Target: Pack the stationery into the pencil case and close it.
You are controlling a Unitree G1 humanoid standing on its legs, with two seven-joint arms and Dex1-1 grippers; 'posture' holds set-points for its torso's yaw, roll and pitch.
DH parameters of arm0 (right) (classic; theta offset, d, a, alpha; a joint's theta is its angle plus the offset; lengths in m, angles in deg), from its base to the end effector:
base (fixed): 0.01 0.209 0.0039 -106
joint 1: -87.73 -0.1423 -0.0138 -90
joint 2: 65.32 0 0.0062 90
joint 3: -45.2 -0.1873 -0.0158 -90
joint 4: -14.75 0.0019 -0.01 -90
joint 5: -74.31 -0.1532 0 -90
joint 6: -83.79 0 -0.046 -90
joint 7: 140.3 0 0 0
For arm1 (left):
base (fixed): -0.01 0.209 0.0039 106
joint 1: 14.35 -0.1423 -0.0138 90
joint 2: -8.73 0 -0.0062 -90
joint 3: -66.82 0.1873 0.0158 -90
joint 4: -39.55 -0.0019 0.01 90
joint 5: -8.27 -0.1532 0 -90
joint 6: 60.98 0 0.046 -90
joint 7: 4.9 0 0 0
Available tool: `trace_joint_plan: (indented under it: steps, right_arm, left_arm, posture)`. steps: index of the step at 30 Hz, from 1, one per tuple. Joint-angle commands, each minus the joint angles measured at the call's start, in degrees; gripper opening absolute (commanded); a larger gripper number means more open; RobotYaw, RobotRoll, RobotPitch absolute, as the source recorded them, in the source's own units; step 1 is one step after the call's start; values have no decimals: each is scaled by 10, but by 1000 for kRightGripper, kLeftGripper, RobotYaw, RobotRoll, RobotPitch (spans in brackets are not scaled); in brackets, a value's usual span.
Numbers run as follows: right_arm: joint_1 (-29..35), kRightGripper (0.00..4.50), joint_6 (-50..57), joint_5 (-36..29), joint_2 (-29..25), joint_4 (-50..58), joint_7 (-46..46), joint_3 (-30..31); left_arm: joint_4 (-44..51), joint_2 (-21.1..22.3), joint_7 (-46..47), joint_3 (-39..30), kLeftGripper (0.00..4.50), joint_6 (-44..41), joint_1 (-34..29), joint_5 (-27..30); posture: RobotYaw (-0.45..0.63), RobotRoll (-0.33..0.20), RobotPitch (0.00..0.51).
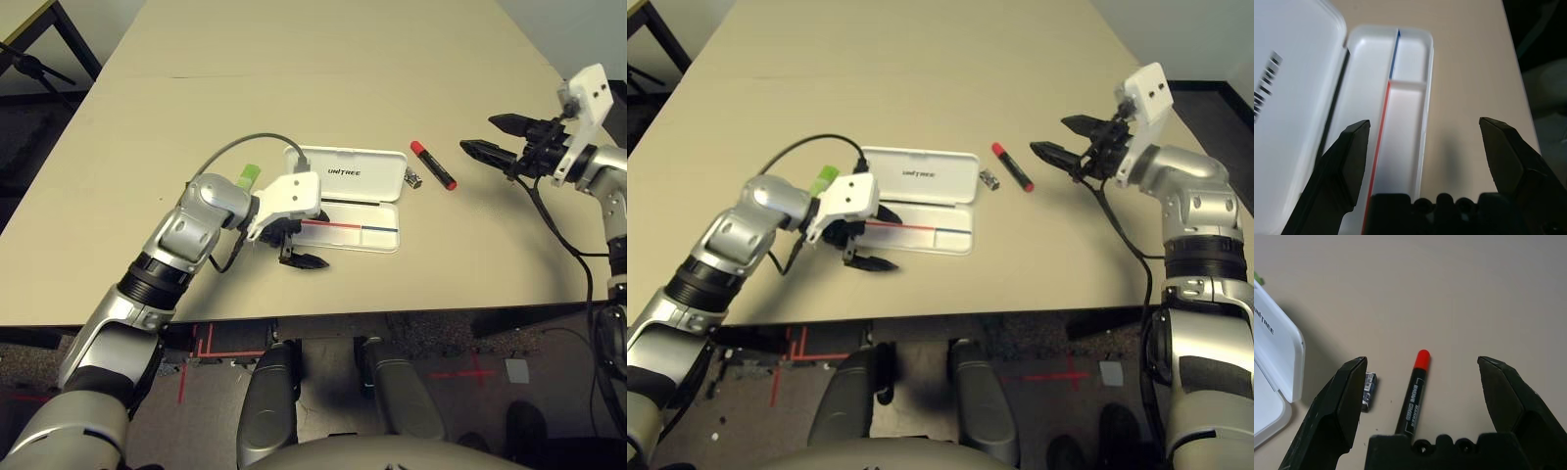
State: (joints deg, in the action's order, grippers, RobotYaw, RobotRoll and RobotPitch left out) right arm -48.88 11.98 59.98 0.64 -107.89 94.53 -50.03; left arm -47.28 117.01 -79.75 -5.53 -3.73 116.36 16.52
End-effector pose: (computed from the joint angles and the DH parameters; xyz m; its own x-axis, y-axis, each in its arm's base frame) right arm 0.3317 -0.2987 0.2130 0.7918 0.5894 -0.1601 -0.6106 0.7692 -0.1882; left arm 0.3066 0.1596 0.2061 0.1314 -0.8338 -0.5362 0.9812 0.0321 0.1904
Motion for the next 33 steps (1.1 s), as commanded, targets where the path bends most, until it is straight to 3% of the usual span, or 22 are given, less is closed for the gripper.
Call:
trace_joint_plan:
  steps: [1,8,16,26,29,33]
  right_arm:
    - [-29,4500,36,40,-1,-26,-23,30]
    - [-92,4500,111,85,14,-92,-30,76]
    - [-134,4500,138,118,49,-178,-61,95]
    - [-138,4500,122,148,89,-257,-105,94]
    - [-135,3894,119,157,96,-270,-112,97]
    - [-134,2436,122,161,101,-276,-112,95]
  left_arm:
    - [41,8,12,-10,4482,-39,-7,26]
    - [87,29,15,-26,4482,-95,-5,74]
    - [73,62,17,-50,4482,-92,7,98]
    - [84,93,26,-77,4482,-97,-9,121]
    - [91,96,31,-79,4500,-100,-15,127]
    - [92,96,37,-76,4500,-101,-15,131]
  posture:
    - [-9,0,180]
    - [9,0,176]
    - [24,0,174]
    - [58,0,181]
    - [59,0,183]
    - [57,0,184]
